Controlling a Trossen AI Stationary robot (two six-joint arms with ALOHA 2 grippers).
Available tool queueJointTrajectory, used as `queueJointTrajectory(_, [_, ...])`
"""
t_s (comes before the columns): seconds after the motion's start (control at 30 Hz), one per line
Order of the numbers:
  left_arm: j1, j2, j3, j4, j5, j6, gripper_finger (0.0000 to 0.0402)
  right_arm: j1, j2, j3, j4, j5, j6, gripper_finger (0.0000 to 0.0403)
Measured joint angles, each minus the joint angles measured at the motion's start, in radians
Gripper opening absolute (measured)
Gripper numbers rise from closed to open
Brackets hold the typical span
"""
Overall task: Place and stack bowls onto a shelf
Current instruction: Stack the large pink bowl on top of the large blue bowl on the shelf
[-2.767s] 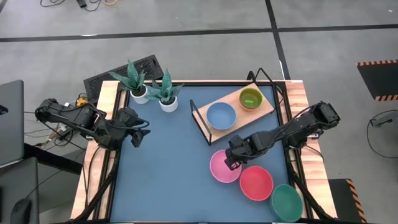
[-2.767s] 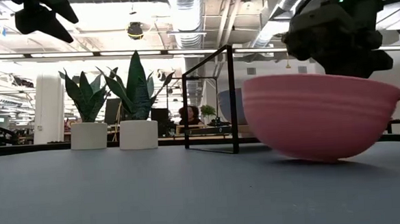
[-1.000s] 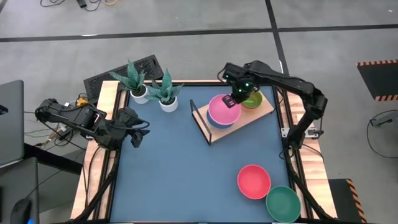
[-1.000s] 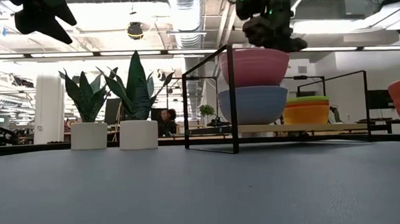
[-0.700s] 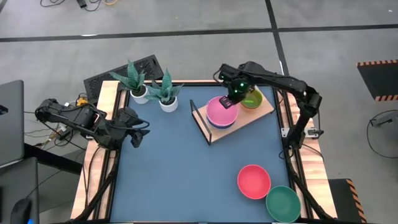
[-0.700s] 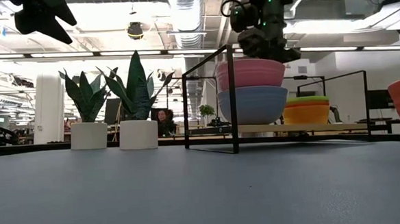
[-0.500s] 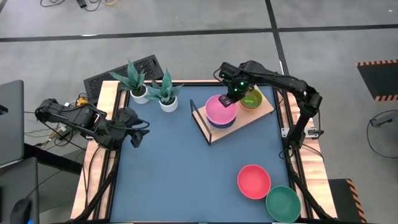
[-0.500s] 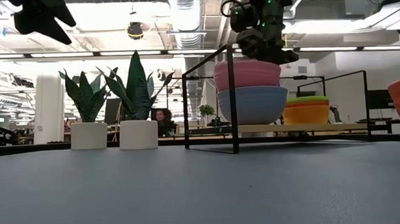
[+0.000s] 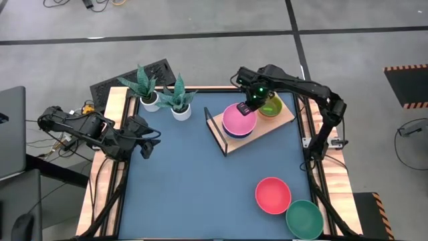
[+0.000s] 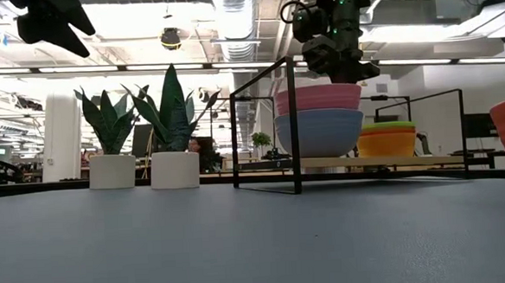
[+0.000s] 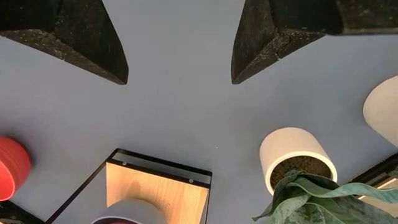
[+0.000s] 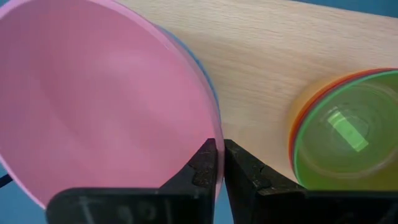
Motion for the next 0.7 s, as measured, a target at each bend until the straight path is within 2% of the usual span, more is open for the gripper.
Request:
queueJointTrajectory(0.2, [0.000,0.000,0.000,0.000,0.000,0.000,0.0269,0.000,0.000,0.000,0.001,-0.024,-0.004,0.0075])
queueJointTrajectory(0.47, [0.000,0.000,0.000,0.001,0.000,0.000,0.0269,0.000,-0.003,0.000,0.033,-0.026,-0.003,0.0160])
queueJointTrajectory(0.57, [0.000,0.000,0.000,0.001,0.000,-0.001,0.0269,0.000,-0.036,0.000,0.059,-0.026,-0.003,0.0180])
queueJointTrajectory(0.7, [0.000,0.000,0.000,0.001,0.000,-0.001,0.0269,0.001,-0.115,0.001,0.102,-0.008,0.001,0.0185])
